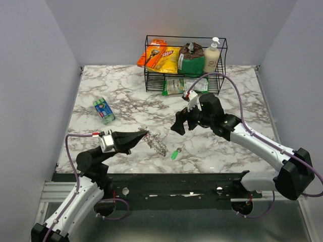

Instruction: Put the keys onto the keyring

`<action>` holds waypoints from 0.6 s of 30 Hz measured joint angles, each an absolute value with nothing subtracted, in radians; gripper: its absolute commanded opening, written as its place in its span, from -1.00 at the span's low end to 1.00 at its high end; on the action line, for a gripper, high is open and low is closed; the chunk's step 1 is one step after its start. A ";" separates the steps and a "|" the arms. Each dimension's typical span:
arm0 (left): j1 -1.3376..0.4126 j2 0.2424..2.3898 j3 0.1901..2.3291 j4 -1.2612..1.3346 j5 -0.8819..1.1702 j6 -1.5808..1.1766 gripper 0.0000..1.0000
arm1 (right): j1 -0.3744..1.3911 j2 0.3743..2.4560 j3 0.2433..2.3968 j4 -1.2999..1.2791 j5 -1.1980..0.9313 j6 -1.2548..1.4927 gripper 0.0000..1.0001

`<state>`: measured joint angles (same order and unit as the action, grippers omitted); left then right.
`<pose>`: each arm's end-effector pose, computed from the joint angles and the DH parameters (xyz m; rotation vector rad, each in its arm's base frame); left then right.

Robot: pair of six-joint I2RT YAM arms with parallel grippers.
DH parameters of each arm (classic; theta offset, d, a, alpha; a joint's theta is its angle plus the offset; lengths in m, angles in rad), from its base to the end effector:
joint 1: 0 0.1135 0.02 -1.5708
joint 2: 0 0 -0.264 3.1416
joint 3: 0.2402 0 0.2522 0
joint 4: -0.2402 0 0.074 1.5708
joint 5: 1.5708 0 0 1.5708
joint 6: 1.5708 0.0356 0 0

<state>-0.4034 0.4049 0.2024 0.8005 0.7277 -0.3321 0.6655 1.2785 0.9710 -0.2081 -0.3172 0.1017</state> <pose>0.0942 -0.0659 0.2836 0.7319 0.9434 -1.0031 0.2208 0.1874 0.2962 -0.7900 2.0079 0.7872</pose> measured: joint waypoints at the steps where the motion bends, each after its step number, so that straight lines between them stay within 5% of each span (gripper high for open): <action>1: -0.403 0.413 0.198 0.828 0.718 -0.341 -1.00 | 0.665 1.279 0.962 -0.216 -0.310 0.104 0.98; 18: -0.403 0.562 0.142 1.253 0.704 -0.430 -1.00 | 0.665 1.279 0.904 -0.316 -0.214 0.187 0.93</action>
